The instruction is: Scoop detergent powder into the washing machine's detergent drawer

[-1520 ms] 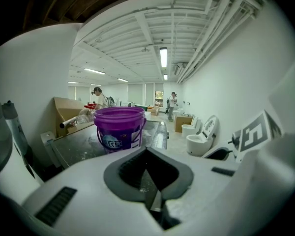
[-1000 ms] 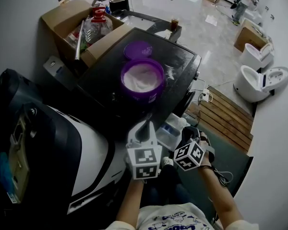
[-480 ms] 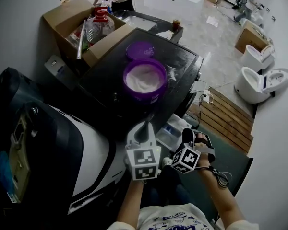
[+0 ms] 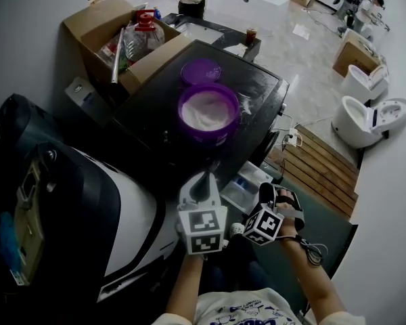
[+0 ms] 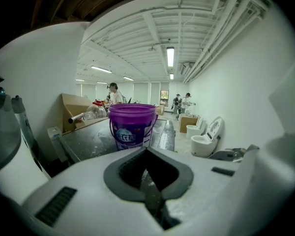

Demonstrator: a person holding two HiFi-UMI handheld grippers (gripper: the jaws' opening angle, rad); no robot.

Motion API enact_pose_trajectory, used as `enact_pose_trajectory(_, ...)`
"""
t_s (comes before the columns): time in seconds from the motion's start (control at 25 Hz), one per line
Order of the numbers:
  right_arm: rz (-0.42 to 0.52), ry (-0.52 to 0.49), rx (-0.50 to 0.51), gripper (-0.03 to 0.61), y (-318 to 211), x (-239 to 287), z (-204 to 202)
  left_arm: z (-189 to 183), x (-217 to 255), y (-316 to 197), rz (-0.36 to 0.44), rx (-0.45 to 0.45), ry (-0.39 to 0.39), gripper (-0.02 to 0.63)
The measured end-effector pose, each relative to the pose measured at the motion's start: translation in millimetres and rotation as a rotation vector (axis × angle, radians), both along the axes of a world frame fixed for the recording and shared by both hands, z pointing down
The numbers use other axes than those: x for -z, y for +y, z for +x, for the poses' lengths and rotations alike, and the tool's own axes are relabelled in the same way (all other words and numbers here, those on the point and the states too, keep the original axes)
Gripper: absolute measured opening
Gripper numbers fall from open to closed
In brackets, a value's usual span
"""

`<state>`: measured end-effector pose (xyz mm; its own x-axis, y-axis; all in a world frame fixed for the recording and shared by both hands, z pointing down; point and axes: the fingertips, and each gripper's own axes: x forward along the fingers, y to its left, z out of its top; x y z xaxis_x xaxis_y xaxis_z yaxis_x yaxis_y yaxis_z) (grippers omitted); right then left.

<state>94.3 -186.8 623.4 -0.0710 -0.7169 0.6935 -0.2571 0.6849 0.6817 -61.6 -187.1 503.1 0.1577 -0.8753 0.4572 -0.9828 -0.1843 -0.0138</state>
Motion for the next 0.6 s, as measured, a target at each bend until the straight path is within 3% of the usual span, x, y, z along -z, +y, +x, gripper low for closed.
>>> enact_pose_trajectory(0.24, 0.012, -0.069, -0.063, 0.020, -2.2, 9.7, 4.1, -3.6, 1.4, 1.8, 0.002, 0.005, 0.003, 0.002)
enact_pose_trajectory(0.6, 0.005, -0.251, -0.181, 0.020, -1.7, 33.2, 3.4, -4.6, 14.1, 2.5, 0.025, 0.004, 0.010, 0.002)
